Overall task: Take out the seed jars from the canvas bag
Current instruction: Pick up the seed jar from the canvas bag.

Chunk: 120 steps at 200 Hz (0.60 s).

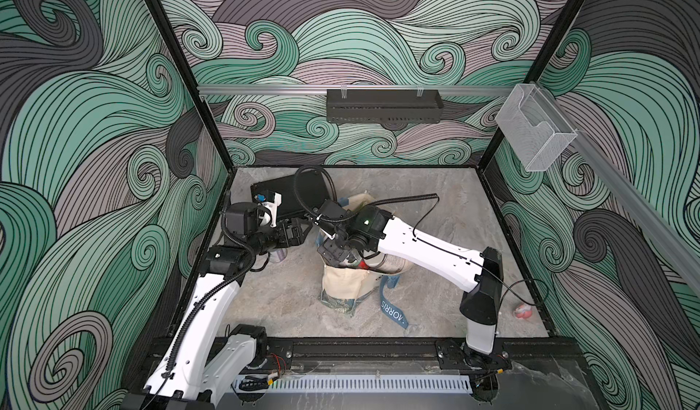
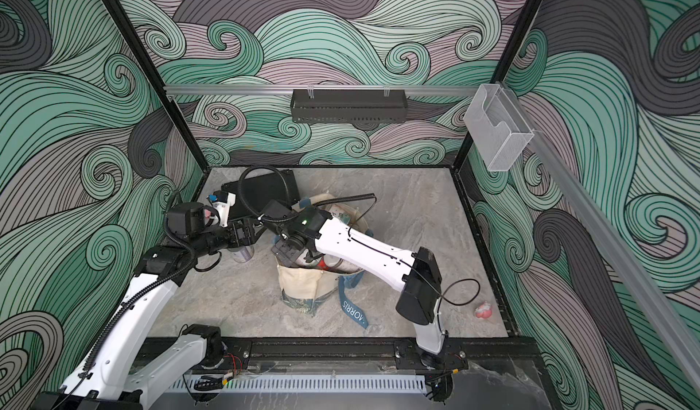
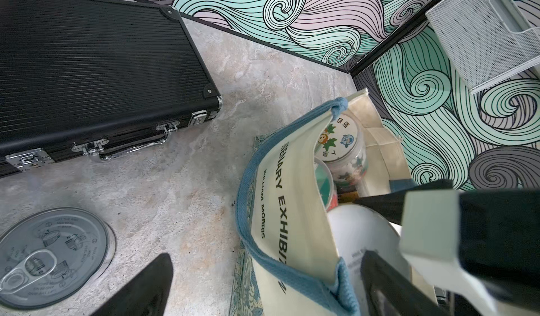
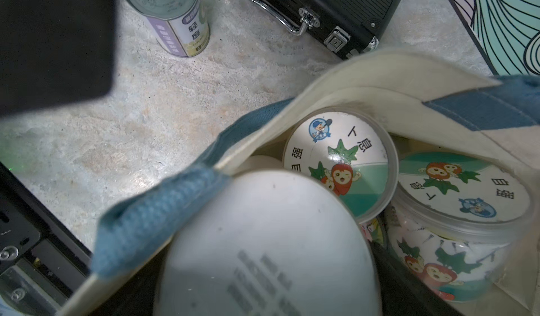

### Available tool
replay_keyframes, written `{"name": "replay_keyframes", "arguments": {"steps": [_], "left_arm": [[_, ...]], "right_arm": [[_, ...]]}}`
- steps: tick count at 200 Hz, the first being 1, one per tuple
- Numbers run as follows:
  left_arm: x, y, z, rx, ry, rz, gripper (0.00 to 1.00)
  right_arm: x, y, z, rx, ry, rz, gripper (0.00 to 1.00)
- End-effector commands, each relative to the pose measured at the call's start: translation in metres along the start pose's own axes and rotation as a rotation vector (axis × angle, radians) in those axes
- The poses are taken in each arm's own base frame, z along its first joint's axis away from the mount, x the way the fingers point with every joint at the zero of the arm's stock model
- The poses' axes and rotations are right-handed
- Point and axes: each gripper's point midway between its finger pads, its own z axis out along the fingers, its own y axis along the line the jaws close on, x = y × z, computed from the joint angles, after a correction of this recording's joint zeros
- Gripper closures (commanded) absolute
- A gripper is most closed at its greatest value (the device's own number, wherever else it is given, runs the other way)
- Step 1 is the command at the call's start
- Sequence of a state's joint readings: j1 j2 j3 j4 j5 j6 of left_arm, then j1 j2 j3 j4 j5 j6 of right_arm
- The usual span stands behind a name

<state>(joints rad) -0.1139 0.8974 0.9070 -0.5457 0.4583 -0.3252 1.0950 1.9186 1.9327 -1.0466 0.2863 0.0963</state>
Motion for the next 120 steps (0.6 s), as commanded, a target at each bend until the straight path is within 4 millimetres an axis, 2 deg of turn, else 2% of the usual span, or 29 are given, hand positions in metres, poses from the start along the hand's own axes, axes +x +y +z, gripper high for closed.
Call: {"name": "replay_keyframes", "arguments": {"steps": [1,25,52,120], "left_arm": [[-0.005,-0.011,-0.008,0.034,-0.031,0.018,0.01],[-0.005,-0.012,-0.009,0.037,-0.034,0.018,0.01],[-0.005,-0.012,-0.009,0.04,-0.033,0.018,0.01],[-0.005,-0.014,-0.01,0.047,-0.039,0.025,0.01]], "right_arm": [[-0.003,-0.014,-0.007,0.07,-0.005,0.032,0.15],[-0.008,-0.019,-0.018,0.074,-0.035,0.059,0.24],[-0.013,-0.023,-0.036,0.067,-0.076,0.087,0.29],[-0.024,-0.033,-0.09,0.014,-0.247,0.158,0.29]]}}
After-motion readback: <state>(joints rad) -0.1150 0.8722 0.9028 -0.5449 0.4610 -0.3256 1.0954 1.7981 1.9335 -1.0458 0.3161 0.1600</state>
